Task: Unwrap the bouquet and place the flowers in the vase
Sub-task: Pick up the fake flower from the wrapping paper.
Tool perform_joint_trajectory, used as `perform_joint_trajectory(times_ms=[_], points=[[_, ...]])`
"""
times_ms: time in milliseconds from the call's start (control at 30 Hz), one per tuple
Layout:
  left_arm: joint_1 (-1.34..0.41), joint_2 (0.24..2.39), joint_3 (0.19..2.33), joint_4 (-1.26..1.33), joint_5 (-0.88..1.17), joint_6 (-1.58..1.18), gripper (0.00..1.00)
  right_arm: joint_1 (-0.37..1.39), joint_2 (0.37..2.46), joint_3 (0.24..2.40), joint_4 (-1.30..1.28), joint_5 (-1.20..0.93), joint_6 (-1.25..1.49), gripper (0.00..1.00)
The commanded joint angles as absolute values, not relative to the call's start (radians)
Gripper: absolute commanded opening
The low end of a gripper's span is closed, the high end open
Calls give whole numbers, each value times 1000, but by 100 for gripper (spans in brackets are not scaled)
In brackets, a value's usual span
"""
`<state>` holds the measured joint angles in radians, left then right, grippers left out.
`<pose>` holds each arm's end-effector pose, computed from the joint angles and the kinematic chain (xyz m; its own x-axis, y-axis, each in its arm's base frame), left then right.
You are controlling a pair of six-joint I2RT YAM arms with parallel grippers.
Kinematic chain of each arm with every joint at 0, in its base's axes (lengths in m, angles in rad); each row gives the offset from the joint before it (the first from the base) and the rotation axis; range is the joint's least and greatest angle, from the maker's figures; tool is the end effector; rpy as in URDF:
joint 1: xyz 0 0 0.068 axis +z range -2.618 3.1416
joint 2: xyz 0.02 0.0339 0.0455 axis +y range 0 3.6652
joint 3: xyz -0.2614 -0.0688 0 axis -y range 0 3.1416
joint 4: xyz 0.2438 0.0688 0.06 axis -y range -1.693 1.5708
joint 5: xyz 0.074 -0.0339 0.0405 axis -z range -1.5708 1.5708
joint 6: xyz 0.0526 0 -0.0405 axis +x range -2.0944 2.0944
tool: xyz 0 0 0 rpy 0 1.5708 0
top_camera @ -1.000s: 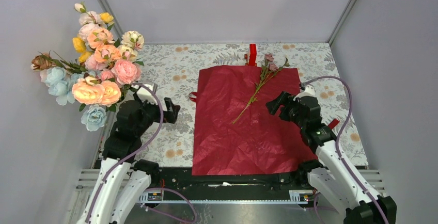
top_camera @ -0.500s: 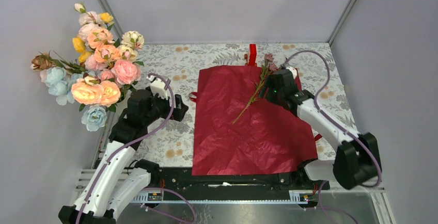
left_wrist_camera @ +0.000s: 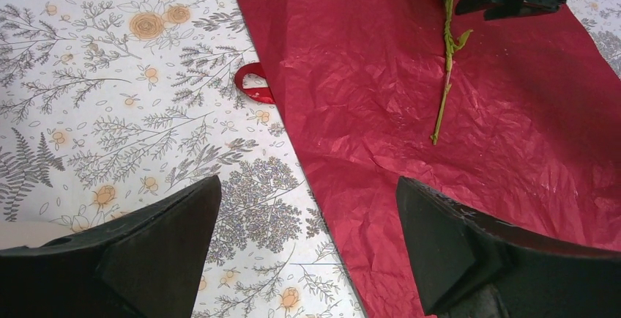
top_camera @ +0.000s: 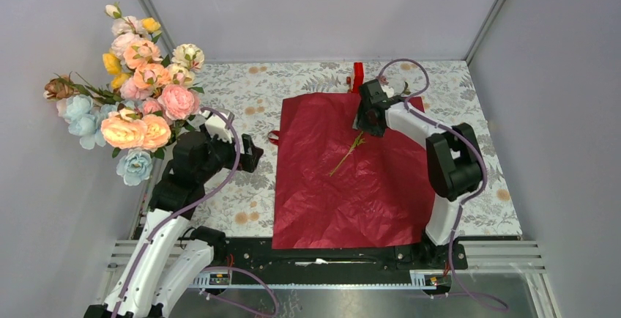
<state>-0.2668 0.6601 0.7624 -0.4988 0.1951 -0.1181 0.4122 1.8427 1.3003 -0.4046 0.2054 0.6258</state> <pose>0.1572 -0.0535 0.3099 -0.4207 -0.0048 -0.9072 0.3842 0.9049 -0.1830 0.3738 0.1517 0.1890 -0.7685 0.2898 -0.5704 0.2062 0.9562 0.2080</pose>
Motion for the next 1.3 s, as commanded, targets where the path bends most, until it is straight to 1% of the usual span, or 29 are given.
perform_joint_trajectory(times_ms=[0,67,367,467,667,700,833,867,900,967,1133,1267], points=[[-264,641,758,-448,214,-130,99,395,1916,1394,-474,230,632,59],[-263,635,757,-448,210,-130,99,386,1940,1408,-481,234,630,56],[-264,625,755,-449,209,-130,99,373,2064,1548,-579,248,604,53],[-264,623,755,-449,210,-130,99,373,2092,1572,-603,249,604,52],[-263,614,755,-448,208,-130,99,372,2146,1607,-630,248,599,46],[-264,613,755,-450,207,-130,99,372,2151,1610,-639,251,600,44],[-264,610,755,-450,205,-130,99,371,2153,1609,-641,256,596,31],[-264,609,755,-450,205,-129,99,371,2154,1609,-640,256,598,25],[-263,608,755,-449,205,-130,99,371,2154,1609,-641,256,599,22],[-263,607,753,-451,204,-129,99,371,2152,1608,-641,257,601,17],[-264,605,753,-453,198,-129,99,372,2127,1586,-632,278,604,0],[-264,605,753,-453,198,-127,99,371,2069,1534,-597,299,603,0]])
